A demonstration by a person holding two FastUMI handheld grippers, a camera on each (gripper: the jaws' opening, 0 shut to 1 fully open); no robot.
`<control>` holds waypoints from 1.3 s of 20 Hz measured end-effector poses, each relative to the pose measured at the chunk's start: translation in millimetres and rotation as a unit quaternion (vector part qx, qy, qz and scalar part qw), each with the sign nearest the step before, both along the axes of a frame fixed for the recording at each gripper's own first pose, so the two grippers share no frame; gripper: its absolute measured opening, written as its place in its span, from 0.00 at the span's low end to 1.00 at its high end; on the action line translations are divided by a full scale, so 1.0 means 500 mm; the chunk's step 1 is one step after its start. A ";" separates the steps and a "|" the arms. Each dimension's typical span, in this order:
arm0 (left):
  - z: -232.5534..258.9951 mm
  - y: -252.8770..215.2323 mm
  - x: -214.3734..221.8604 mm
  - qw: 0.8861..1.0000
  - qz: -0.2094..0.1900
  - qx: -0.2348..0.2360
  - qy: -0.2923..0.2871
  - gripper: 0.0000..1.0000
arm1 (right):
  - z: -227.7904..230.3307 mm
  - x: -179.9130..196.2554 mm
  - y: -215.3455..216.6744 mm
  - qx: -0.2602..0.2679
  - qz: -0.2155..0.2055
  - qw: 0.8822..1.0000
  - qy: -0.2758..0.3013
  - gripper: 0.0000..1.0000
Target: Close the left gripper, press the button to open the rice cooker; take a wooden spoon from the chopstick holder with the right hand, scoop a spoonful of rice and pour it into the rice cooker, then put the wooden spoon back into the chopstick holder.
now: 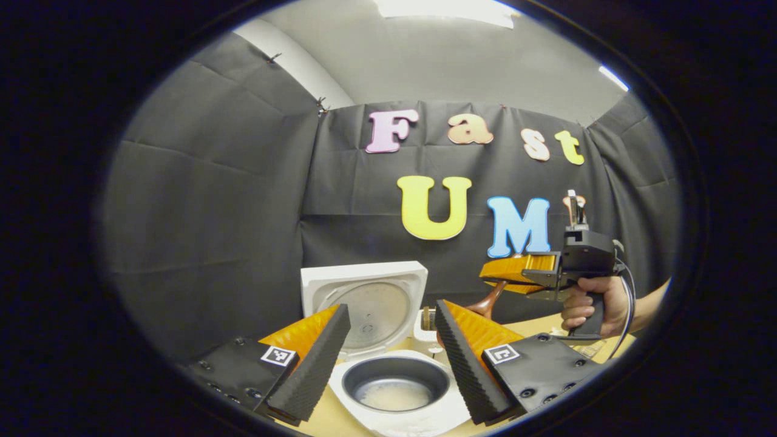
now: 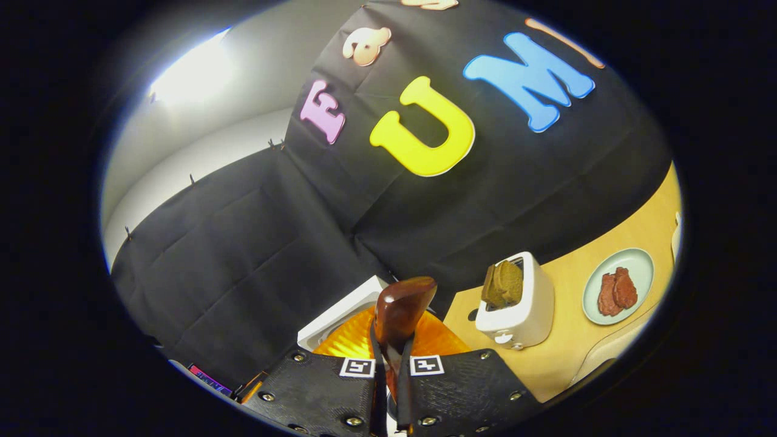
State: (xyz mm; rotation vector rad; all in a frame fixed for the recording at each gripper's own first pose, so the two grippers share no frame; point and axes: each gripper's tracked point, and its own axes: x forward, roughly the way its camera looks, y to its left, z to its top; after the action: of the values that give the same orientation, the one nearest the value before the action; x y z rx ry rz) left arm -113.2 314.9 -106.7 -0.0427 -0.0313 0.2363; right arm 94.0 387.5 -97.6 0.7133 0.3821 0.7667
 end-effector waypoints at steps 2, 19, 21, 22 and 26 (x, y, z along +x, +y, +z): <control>0.005 -0.027 0.017 1.000 -0.012 0.004 0.000 0.96 | 0.013 0.001 -0.053 0.020 -0.017 1.000 0.008 0.07; 0.028 -0.297 0.118 0.994 -0.111 0.008 0.005 0.97 | 0.001 -0.054 -0.517 0.014 -0.171 0.985 0.033 0.06; 0.033 -0.322 0.124 0.992 -0.122 0.011 0.008 0.97 | -0.008 -0.062 -0.558 0.016 -0.185 0.982 0.042 0.06; 0.032 -0.334 0.128 0.992 -0.129 0.012 0.010 0.96 | -0.011 -0.063 -0.577 0.017 -0.191 0.980 0.045 0.07; 0.035 -0.384 0.147 0.988 -0.151 0.013 0.021 0.97 | -0.017 -0.075 -0.629 0.007 -0.211 0.976 0.051 0.07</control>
State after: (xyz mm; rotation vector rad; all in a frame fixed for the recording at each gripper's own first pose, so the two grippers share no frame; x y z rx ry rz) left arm -39.8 123.0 -89.3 -0.0156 0.0143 -0.0657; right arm 56.7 73.0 -106.1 0.8162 0.3040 0.3326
